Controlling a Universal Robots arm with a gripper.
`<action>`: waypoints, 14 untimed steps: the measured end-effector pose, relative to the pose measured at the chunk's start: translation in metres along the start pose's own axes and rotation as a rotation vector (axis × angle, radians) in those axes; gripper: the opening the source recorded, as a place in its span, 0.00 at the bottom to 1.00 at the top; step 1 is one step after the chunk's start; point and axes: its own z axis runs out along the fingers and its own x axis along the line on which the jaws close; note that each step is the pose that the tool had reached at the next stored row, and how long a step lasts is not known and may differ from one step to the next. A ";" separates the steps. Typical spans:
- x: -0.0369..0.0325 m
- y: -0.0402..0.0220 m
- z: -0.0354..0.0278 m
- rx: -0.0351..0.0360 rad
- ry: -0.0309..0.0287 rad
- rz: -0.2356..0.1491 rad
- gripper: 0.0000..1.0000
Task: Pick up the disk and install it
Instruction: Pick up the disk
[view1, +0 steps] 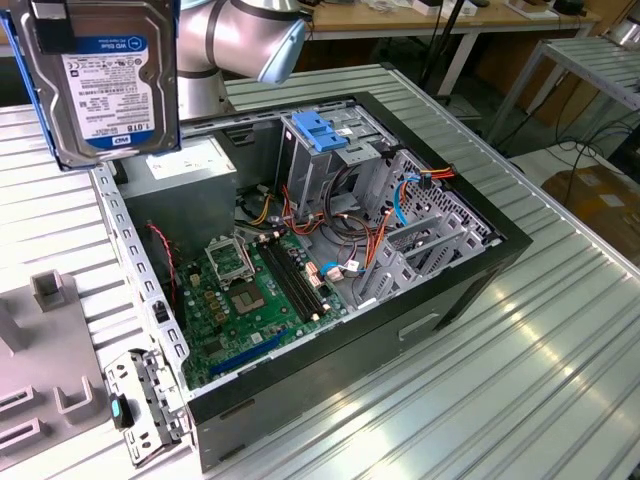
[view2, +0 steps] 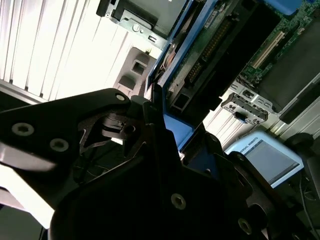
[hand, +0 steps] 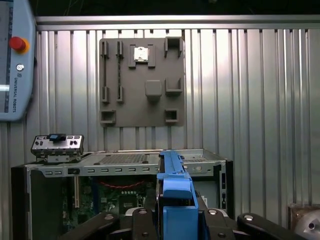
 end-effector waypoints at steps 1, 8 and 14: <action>0.0004 -0.0023 0.0002 0.0002 -0.0002 0.000 0.37; 0.0017 -0.0251 0.0001 0.0000 0.0000 0.000 0.37; 0.0019 -0.0333 0.0004 -0.0002 0.0001 0.000 0.37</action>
